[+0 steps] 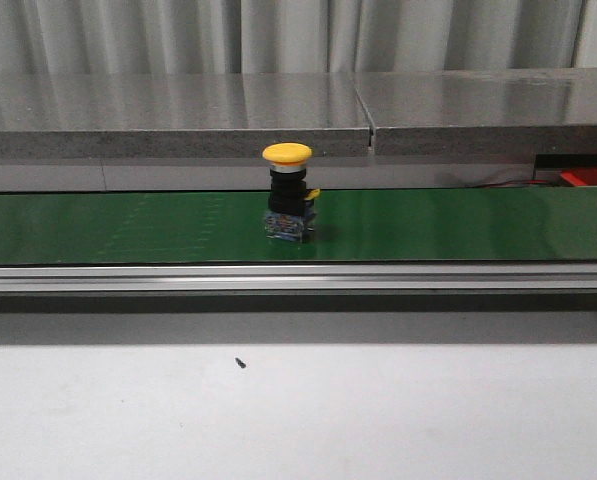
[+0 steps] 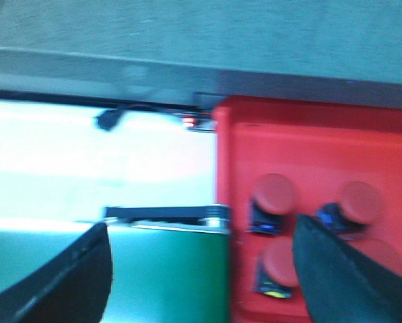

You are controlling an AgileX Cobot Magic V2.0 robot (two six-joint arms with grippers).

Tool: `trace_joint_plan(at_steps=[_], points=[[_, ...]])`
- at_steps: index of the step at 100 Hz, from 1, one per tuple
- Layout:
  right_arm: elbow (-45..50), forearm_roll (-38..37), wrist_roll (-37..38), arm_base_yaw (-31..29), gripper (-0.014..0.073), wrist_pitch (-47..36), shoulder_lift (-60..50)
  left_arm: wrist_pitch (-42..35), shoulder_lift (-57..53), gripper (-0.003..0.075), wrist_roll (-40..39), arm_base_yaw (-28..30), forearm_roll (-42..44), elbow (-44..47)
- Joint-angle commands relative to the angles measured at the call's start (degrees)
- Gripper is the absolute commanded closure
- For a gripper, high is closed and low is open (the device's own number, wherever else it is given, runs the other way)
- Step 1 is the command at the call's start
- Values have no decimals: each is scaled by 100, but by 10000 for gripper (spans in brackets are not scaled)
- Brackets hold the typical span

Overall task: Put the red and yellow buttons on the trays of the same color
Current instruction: 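Lower the right gripper onto the yellow button on the belt and grasp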

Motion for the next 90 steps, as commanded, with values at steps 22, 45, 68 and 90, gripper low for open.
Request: trace_joint_plan(at_steps=[22,45,68,90], points=[[-135,86,-63,1038,35,740,-357,-382,17,739,-4,-46,-122,-162],[-135,86,-63,1745,35,1009,-351,-382,17,739,-4,-46,-122,-162],[-347,47,-194,2364,35,1474,28,-382,17,739,-4,-46,-122,-162],[-665,41,-504,2912,35,1583,610,-382,17,739,-4,-46,-122,-162]])
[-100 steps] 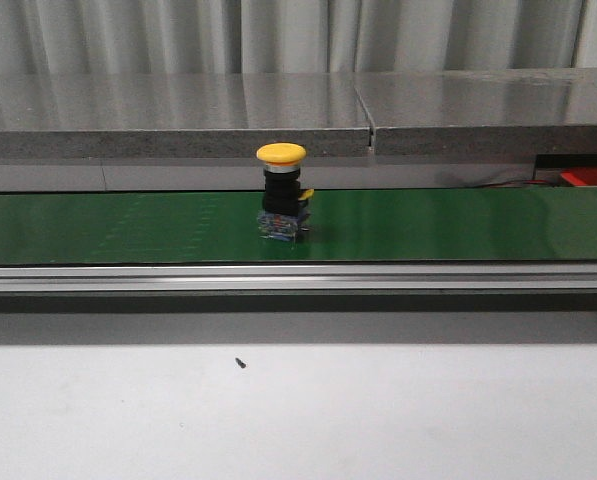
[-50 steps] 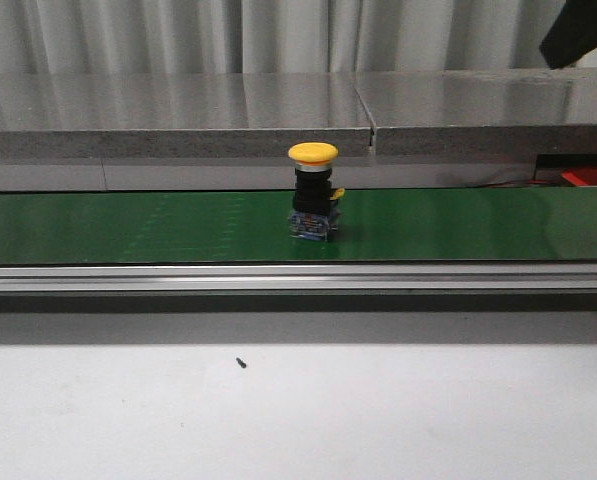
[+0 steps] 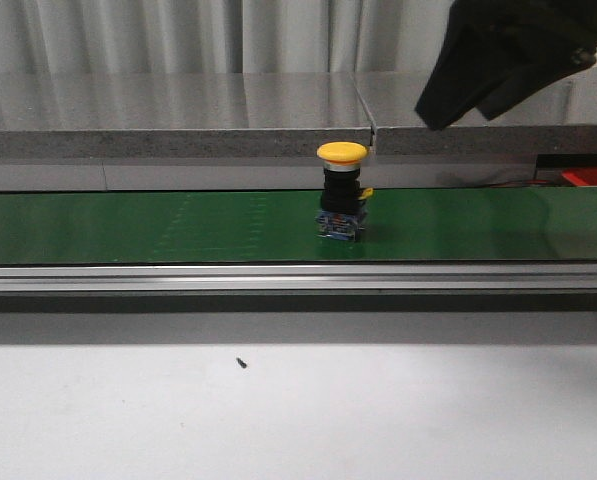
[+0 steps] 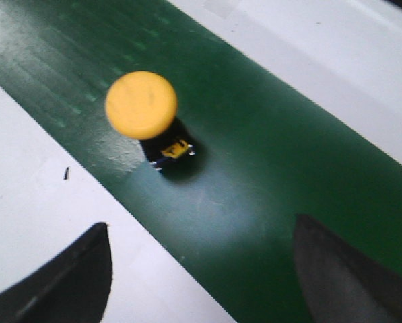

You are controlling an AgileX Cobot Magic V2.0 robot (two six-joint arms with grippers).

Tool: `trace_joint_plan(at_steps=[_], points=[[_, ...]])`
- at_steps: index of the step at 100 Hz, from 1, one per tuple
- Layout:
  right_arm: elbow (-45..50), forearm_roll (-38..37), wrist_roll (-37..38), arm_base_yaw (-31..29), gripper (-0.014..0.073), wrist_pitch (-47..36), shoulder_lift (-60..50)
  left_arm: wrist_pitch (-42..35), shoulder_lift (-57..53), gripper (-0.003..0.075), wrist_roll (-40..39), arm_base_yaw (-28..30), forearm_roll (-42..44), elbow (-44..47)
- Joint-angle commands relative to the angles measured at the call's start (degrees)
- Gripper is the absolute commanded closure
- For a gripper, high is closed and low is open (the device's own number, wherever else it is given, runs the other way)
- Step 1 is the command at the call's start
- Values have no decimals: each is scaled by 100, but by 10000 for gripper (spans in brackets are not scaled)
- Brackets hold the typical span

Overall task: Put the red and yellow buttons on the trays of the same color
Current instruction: 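Lower the right gripper onto the yellow button on the belt and grasp, then lift the yellow button and lower it into the yellow tray, open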

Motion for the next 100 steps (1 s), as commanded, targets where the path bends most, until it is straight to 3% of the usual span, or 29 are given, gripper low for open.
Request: trace_joint_plan(at_steps=[1,3,55,62,78,100], points=[[-295,93,-230,161,35,-124,50,-382,17,739,-4,-46,-122,-162],[-336,93,-262,195,81,-116,109,-382,17,739,-4,-46,-122,-162],[-616,225,-493,515,93,-969,948,-382,17,739,-4,-46,-122,-162],[-616,257,-493,520,155,-1096,948,-382,17,739,-4,-46,-122,-162],[-616,361,-493,520,387,-1226,948,-382,17,739,-4,-46,-122,-162],[-491,408,-493,520,505,-1396,800,-382,17,739,-4,-46,-122,-162]])
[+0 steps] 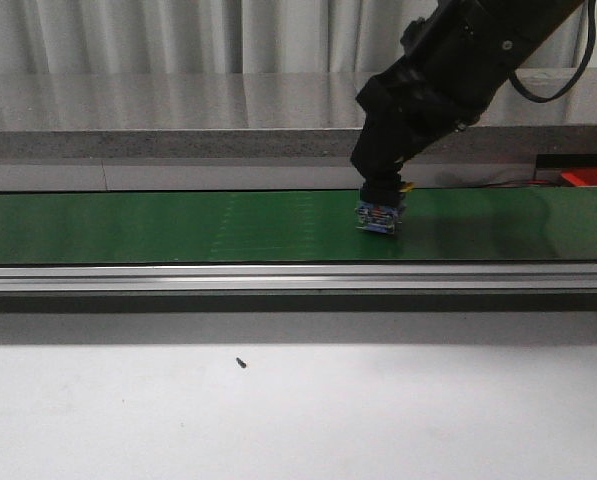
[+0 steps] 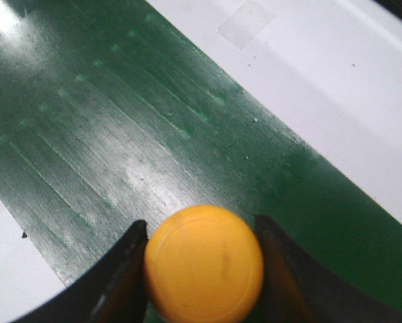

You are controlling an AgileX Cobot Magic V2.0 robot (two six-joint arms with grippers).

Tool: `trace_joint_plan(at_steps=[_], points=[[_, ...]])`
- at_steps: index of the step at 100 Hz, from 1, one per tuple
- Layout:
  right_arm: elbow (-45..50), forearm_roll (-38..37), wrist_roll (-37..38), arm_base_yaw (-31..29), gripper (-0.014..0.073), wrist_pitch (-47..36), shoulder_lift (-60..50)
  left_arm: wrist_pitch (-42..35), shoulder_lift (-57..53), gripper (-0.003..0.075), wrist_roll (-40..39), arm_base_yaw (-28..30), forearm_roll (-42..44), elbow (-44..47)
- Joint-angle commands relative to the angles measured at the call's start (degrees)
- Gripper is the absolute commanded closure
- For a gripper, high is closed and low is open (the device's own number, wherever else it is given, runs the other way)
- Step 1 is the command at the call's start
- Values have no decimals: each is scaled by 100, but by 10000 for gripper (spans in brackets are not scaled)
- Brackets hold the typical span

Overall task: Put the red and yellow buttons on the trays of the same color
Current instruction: 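Lift the yellow button and lower it into the yellow tray, open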

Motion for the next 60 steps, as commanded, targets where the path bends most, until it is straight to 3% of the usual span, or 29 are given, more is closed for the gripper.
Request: trace_joint_plan(at_steps=[1,35,60], points=[[-41,163,-60,19,507,-335,-419,-382,17,739,-4,-46,-114,-162],[1349,167,-50,-202,512,-1008,-1684,-382,17,739,-4,-46,-114,-162],[2157,167,159,-1046,512,-989,-2650,-382,17,739,-4,-46,-114,-162]])
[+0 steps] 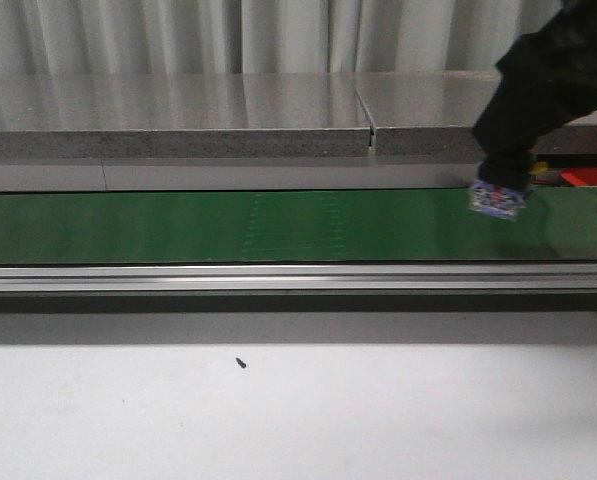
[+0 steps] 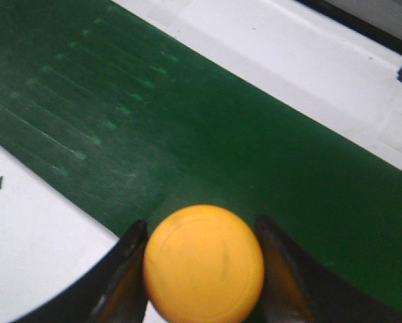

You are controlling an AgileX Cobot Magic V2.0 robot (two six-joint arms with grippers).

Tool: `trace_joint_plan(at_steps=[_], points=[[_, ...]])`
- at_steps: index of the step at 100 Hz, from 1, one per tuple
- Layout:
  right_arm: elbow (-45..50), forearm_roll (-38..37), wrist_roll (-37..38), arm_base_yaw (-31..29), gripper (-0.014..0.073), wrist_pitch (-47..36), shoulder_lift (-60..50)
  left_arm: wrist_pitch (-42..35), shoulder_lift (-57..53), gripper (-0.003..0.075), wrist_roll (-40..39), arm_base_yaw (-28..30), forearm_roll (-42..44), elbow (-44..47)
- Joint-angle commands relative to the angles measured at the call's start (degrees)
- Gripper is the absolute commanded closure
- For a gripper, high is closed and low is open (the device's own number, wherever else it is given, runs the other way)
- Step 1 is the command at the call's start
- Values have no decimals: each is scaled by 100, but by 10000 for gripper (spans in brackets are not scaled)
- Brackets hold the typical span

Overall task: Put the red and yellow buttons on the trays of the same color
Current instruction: 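Lift the yellow button and lower it into the yellow tray, open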

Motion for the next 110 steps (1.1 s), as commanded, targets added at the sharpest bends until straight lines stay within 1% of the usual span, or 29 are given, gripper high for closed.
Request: trace_joint_plan(at_steps=[1,34,77,92,110], points=[[77,121,81,-357,512,-292,-487,-382,17,739,-4,-46,-114,-162],[866,121,143,-1878,512,-100,-1264,-382,17,739,-4,-46,-114,-162],[977,110,458,-3988,512,325,-1365,-382,17,739,-4,-46,-114,-162],[996,110,500,-4341,512,332,-1365,-382,17,739,-4,-46,-114,-162],[1338,84,500,-4371,512,-51,-1324,-382,17,739,-4,-46,-114,-162]])
